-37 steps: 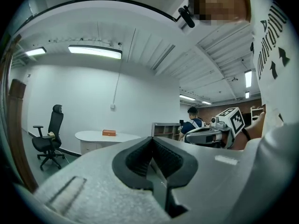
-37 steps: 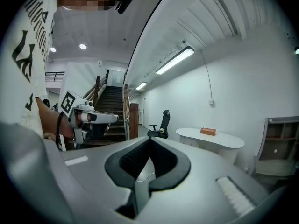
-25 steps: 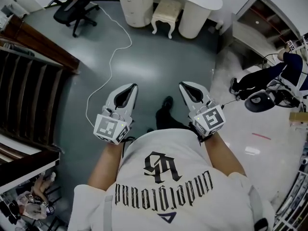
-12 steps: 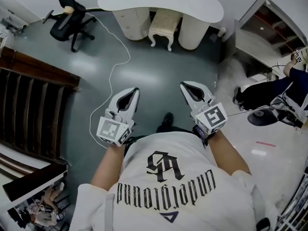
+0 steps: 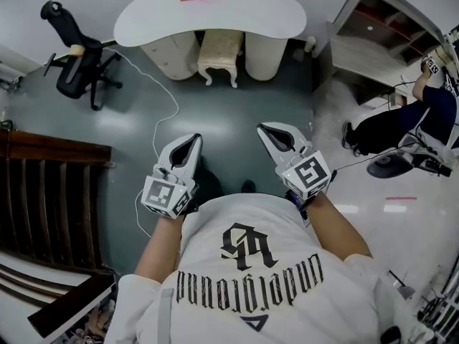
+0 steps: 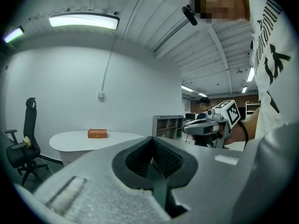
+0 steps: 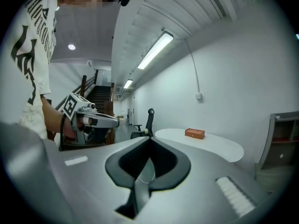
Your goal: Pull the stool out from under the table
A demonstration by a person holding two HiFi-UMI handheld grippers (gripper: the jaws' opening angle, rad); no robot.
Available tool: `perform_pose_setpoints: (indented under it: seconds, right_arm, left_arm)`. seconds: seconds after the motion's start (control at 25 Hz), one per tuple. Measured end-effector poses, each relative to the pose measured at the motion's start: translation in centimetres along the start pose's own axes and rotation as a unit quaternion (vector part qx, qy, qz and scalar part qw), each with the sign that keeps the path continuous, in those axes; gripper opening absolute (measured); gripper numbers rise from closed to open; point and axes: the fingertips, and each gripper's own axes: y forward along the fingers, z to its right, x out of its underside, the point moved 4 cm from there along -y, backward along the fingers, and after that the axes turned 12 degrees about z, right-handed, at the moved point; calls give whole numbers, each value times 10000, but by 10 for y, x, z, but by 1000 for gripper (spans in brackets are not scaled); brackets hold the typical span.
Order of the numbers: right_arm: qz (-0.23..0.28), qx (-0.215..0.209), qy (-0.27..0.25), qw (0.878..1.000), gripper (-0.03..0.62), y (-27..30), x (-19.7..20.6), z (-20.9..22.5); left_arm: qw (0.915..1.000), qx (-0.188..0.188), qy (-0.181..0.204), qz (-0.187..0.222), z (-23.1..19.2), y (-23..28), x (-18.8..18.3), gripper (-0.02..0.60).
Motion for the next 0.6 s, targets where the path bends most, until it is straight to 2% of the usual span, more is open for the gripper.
perform_pose_setpoints:
  seconds: [0.32,0.6]
  right_arm:
    - [-174,503,74,9986,2,38,16,44]
    - [-309,792,40,9964,2,130,30,81]
  left_arm:
    - [9968,782,9,173,-50,69,1,8]
    - [9933,1146,-105,107,-151,122,16,9]
